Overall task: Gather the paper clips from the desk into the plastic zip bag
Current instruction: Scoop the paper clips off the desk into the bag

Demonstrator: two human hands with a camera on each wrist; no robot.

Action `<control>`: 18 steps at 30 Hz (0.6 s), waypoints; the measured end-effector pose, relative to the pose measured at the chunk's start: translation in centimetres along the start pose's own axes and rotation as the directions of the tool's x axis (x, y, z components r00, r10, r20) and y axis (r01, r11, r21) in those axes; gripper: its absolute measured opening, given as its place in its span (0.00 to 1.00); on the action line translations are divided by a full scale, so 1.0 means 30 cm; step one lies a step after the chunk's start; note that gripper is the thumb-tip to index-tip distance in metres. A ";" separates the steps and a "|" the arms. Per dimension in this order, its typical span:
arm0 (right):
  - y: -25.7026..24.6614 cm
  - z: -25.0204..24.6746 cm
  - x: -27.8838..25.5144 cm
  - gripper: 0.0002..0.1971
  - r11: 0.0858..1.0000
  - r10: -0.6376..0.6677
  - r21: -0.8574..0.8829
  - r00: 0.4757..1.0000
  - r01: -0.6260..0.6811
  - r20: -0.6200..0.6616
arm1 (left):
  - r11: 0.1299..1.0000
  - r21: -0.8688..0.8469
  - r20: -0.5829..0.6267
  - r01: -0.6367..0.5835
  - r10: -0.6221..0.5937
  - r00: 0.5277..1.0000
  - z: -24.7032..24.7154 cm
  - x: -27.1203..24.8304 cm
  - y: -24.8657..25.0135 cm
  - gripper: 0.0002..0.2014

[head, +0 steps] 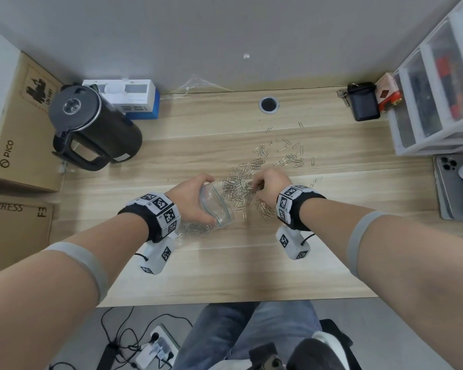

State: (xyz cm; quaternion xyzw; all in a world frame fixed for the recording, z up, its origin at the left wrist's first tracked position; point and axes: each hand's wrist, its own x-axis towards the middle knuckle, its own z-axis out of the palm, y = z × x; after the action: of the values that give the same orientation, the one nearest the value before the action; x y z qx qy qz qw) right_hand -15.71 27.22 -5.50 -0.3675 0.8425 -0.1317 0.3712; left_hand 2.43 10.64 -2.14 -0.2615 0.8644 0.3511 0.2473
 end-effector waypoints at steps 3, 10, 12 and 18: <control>0.005 -0.015 -0.002 0.10 0.996 0.043 0.076 0.998 -0.040 -0.040 | 1.000 0.005 -0.007 -0.001 0.001 1.000 0.001 -0.001 0.003 0.53; -0.051 -0.079 -0.034 0.09 0.964 0.007 0.266 0.998 -0.022 0.056 | 1.000 -0.006 -0.026 0.001 -0.002 1.000 -0.001 -0.014 0.010 0.55; -0.086 -0.082 -0.041 0.08 0.954 -0.039 0.300 0.989 -0.006 0.142 | 1.000 -0.024 -0.037 -0.005 0.004 0.999 -0.004 -0.019 0.013 0.56; -0.214 -0.006 -0.040 0.11 0.951 -0.151 0.301 0.953 0.067 0.264 | 0.998 -0.033 -0.041 -0.047 0.046 0.998 -0.006 -0.030 0.014 0.59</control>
State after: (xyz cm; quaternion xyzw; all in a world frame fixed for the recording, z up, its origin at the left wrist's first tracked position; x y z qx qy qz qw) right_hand -11.94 23.61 -1.57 -0.3707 0.7304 -0.2196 0.5300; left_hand 2.79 11.02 -1.29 -0.2526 0.8690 0.3661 0.2171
